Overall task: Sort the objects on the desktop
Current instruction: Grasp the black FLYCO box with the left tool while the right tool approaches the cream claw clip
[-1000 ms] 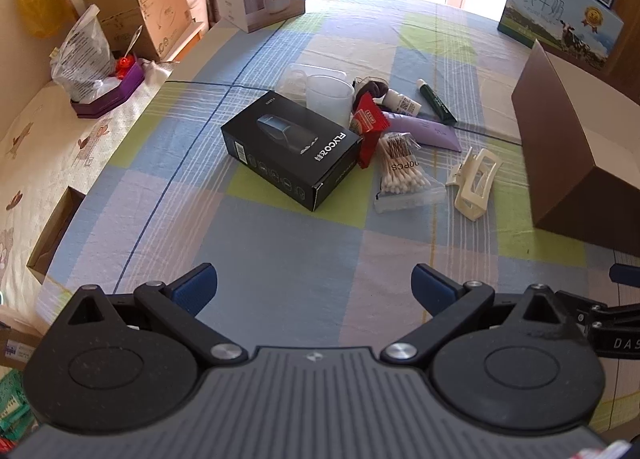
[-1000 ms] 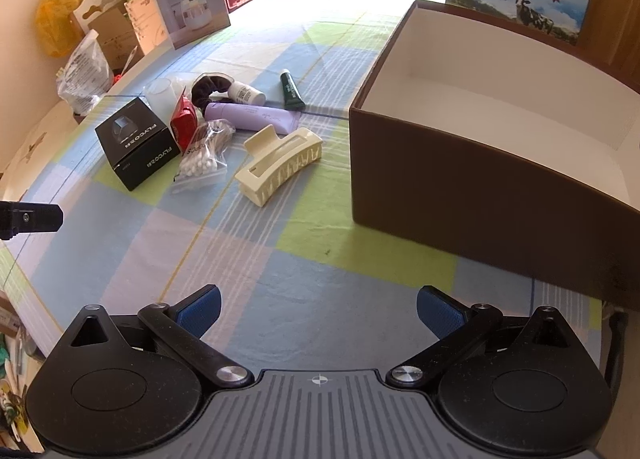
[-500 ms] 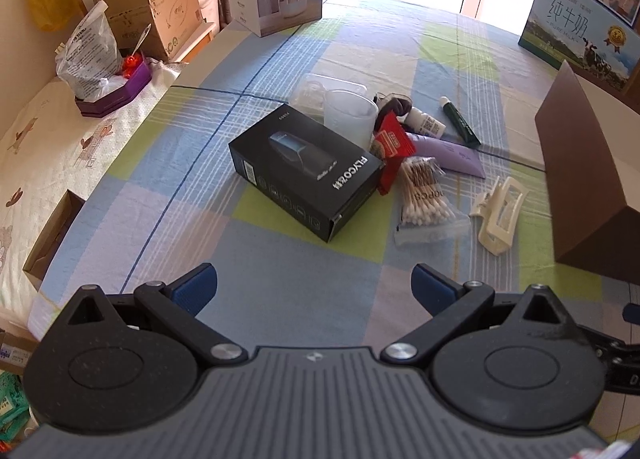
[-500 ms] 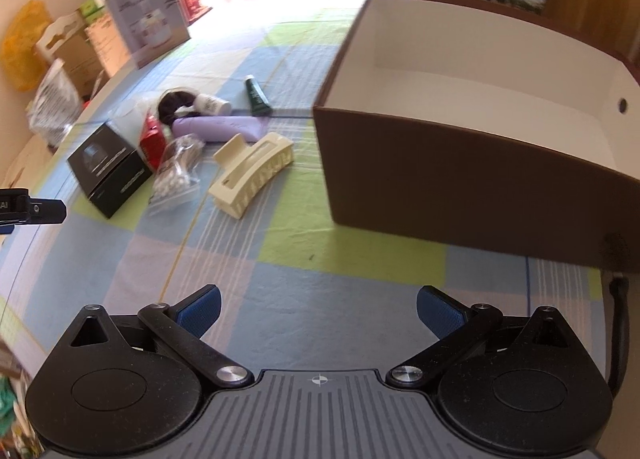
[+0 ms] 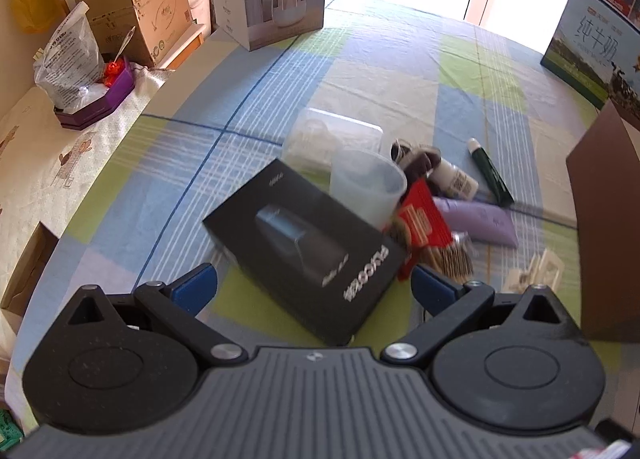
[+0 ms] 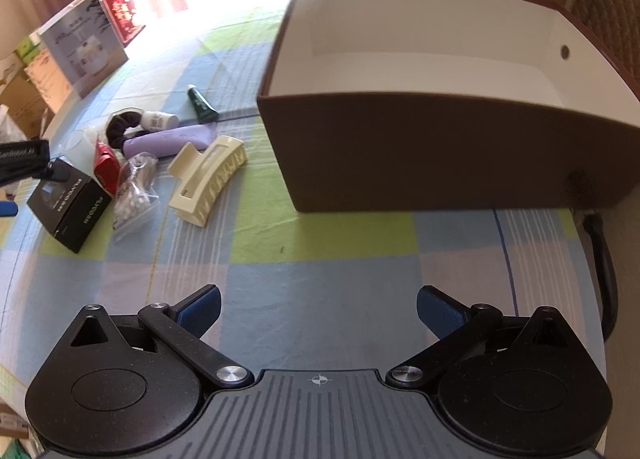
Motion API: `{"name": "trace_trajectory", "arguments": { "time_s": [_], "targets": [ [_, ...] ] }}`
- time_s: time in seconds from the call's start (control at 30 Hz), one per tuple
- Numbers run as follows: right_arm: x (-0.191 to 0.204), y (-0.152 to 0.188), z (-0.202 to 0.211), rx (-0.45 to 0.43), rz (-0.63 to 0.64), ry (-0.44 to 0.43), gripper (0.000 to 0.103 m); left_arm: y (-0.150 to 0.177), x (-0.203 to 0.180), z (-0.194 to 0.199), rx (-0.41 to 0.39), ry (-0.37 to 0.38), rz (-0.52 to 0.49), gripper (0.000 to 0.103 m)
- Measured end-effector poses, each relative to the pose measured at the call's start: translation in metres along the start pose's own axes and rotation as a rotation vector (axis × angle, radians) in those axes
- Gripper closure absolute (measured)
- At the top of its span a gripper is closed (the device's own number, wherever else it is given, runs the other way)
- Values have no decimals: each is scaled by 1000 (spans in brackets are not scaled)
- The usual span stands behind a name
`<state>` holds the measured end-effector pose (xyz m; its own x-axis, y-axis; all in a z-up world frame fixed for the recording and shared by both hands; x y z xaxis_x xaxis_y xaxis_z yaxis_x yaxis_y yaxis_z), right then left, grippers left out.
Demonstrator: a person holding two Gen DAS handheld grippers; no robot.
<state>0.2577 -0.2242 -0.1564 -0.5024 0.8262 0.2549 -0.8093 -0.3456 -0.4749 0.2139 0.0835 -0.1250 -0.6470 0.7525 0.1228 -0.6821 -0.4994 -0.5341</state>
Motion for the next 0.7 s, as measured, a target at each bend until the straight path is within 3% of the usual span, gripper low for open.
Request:
{"name": "trace_trajectory", "arguments": {
  "time_s": [0.4,0.7],
  "targets": [
    [2,6,-8,32,-43,32,2,-14,-11,-40,17,-40,-46,0],
    [26,2,-26,54,-5,3,2,-7,37,-43,87,-2,9,1]
  ]
}}
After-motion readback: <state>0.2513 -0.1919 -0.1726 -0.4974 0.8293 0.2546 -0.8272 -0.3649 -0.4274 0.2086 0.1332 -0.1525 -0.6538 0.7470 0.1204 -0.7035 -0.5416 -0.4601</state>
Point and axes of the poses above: each gripper's, at about its wrist camera, not at the fingertips, and z roughly against the way its jaws point, x to its left, y to its underside, the point moved 6 cm from there along -z, roughly the way its jaws point, and after that the axes turned 9 degrees about -y, right-handed, at the moved point
